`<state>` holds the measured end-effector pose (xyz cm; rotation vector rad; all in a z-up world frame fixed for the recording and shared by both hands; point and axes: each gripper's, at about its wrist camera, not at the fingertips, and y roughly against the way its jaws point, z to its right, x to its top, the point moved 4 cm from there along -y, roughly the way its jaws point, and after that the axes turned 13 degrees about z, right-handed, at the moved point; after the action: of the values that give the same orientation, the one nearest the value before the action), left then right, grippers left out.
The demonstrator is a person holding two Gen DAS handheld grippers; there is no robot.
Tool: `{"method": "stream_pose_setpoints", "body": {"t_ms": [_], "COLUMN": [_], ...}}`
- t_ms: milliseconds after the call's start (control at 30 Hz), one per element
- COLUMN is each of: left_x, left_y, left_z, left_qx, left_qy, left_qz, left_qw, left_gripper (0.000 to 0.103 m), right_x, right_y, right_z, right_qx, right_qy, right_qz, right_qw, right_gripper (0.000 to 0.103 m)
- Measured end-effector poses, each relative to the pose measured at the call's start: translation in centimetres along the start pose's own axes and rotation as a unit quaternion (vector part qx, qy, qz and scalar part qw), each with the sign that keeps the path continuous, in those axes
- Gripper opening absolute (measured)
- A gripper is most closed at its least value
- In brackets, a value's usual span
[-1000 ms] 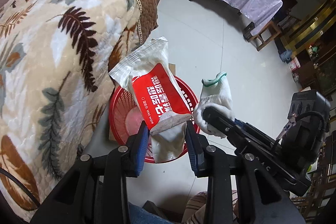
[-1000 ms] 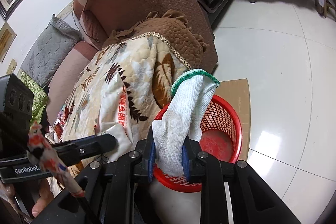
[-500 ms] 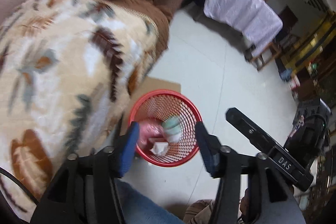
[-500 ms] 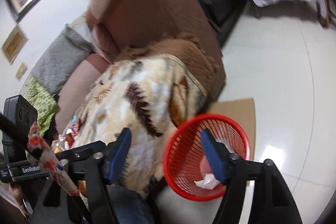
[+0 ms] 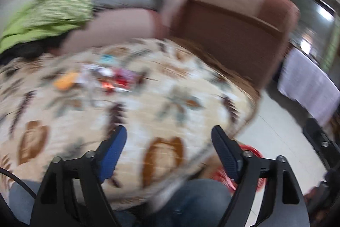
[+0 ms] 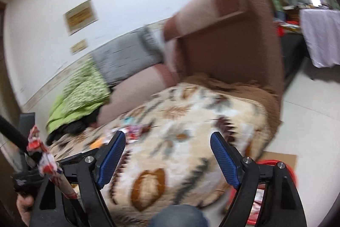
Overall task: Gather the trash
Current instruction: 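Move both open tools back over the trash pile on the sofa, then grasp the pink-and-red plastic wrapper with the right tool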
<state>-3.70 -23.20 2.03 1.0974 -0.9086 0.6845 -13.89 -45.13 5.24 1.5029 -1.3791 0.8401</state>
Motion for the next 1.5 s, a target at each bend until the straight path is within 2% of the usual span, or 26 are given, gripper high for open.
{"method": "stream_pose_setpoints", "body": {"t_ms": [67, 167, 300, 600, 733, 1000, 1067, 1133, 1167, 1333, 1433, 1500], "left_x": [0.3, 0.9, 2.0, 4.0, 5.3, 9.1, 9.6, 9.9, 9.9, 9.0, 7.9, 6.9], "left_y": [0.8, 1.4, 2.0, 1.5, 0.2, -6.1, -8.6, -11.3, -12.9, -18.5, -19.9, -20.6], "left_z": [-2.7, -6.1, -9.7, -15.4, -17.0, -18.0, -17.8, -17.7, -17.7, -18.8, -19.5, -20.0], "left_qx": [0.02, 0.03, 0.056, 0.107, 0.111, 0.121, 0.118, 0.096, 0.081, 0.078, 0.085, 0.075], "left_qy": [0.015, 0.042, 0.08, 0.13, 0.142, 0.131, 0.124, 0.134, 0.139, 0.16, 0.167, 0.18], "left_qz": [0.009, -0.001, 0.005, 0.015, 0.012, -0.002, -0.022, -0.047, -0.06, -0.118, -0.126, -0.132], "left_qw": [0.9996, 0.9987, 0.9953, 0.9856, 0.9835, 0.984, 0.985, 0.9852, 0.9852, 0.977, 0.9742, 0.9718], "left_gripper": [0.084, 0.084, 0.084, 0.084, 0.085, 0.085, 0.086, 0.086, 0.086, 0.086, 0.086, 0.086], "right_x": [-0.2, -0.6, -1.4, -2.8, -3.0, -2.7, -2.9, -3.2, -3.3, -4.4, -5.0, -5.4], "right_y": [-0.9, -2.3, -4.3, -9.9, -13.2, -20.1, -22.2, -24.1, -25.0, -30.4, -33.5, -35.5], "right_z": [-2.3, -5.3, -7.5, -11.1, -12.0, -12.8, -12.3, -11.8, -11.5, -10.0, -9.5, -9.3], "right_qx": [0.028, 0.055, 0.082, 0.116, 0.138, 0.132, 0.126, 0.123, 0.124, 0.128, 0.132, 0.138], "right_qy": [0.012, 0.022, 0.021, 0.031, 0.012, 0.011, 0.005, -0.004, -0.01, -0.047, -0.07, -0.084], "right_qz": [-0.013, -0.017, -0.035, -0.08, -0.101, -0.115, -0.12, -0.129, -0.132, -0.158, -0.174, -0.183], "right_qw": [0.999, 0.998, 0.996, 0.99, 0.985, 0.985, 0.985, 0.984, 0.983, 0.978, 0.973, 0.97], "right_gripper": [0.086, 0.088, 0.09, 0.091, 0.091, 0.091, 0.091, 0.091, 0.091, 0.091, 0.091, 0.089]}}
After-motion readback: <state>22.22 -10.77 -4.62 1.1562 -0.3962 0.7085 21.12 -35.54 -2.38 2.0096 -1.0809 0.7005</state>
